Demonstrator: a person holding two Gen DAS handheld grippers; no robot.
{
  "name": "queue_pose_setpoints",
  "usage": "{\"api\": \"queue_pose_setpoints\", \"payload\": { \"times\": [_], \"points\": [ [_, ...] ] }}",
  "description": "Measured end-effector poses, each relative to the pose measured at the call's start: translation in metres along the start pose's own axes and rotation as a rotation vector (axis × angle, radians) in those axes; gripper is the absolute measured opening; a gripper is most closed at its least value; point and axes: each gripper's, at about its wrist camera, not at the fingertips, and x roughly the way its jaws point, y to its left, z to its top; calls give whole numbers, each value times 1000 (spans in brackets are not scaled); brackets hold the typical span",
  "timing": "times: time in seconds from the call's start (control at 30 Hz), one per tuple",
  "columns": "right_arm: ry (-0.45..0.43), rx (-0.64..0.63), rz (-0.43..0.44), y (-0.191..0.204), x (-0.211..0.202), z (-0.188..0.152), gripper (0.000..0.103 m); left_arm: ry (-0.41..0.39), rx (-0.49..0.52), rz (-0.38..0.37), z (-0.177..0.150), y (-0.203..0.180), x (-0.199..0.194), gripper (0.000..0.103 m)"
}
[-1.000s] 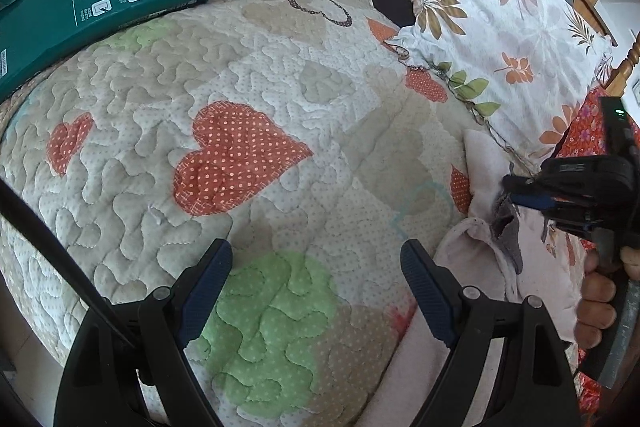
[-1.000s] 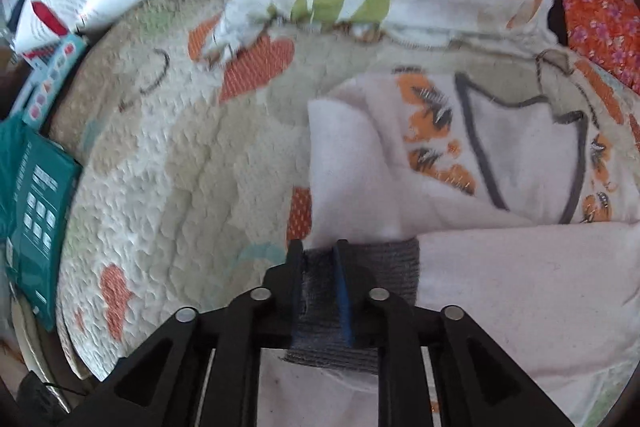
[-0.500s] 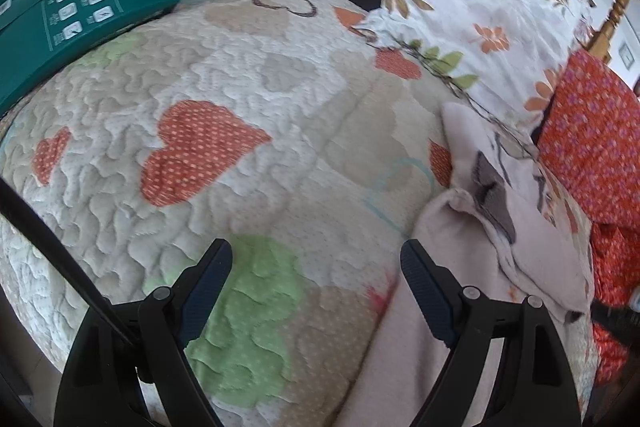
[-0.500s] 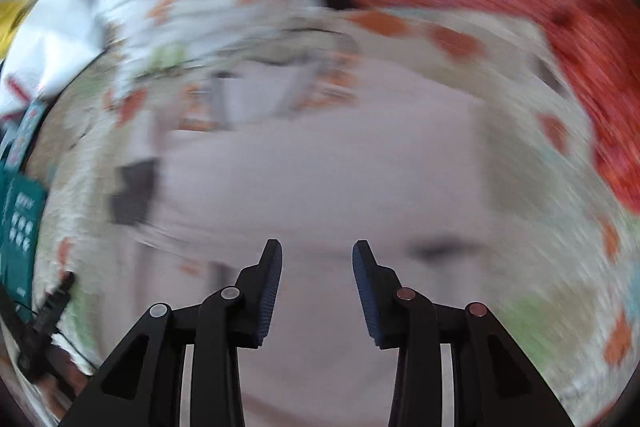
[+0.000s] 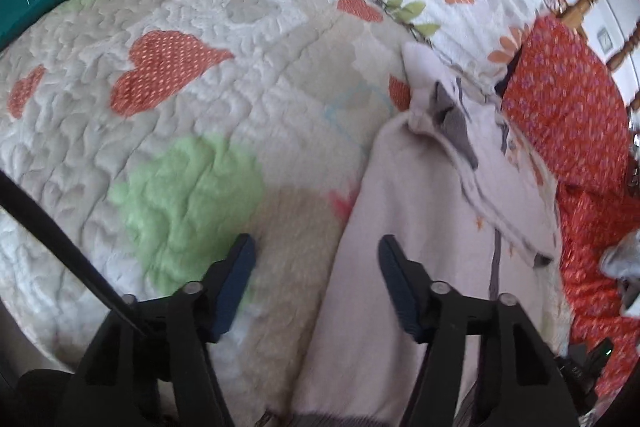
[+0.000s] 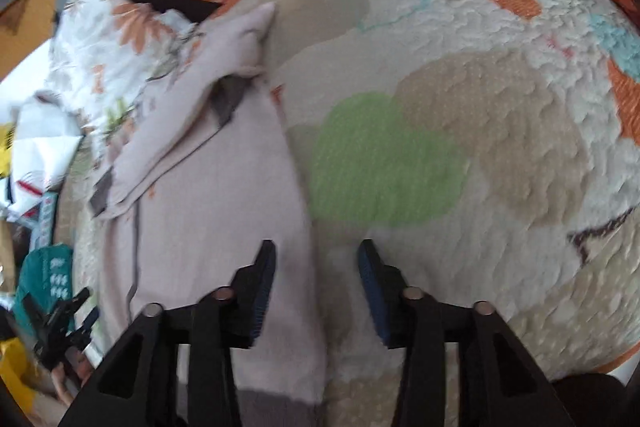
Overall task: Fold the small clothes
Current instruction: 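Move both tools to the grey ribbed hem of the cardigan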
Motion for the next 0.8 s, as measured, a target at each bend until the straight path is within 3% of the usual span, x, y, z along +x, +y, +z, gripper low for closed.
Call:
{"api": "queue_pose_setpoints", "payload": {
  "times": [0.13, 0.37, 0.47, 0.53, 0.6, 0.67, 0.8],
  "points": [
    [76, 23, 200, 2, 7, -24, 53, 44, 16, -26, -23, 2, -8, 59],
    [134, 18, 326, 11, 9, -59, 53, 108, 87, -16, -69, -4, -16, 58],
    [159, 18, 356, 12, 12, -70, 53, 142, 93, -41, -85, -4, -17, 53],
    [158, 6, 355, 15, 11, -75, 53, 143, 90, -37, -93, -2, -21, 40],
    [159, 7, 361, 15, 9, -76, 53, 176, 59, -80, -99, 3, -19, 27],
    [164, 21, 373, 15, 11, -77, 53, 211, 8, -128, -106, 12, -16, 25],
    [160, 34, 378, 13, 10, -81, 53, 199, -16, -152, -107, 13, -16, 25]
  ]
}}
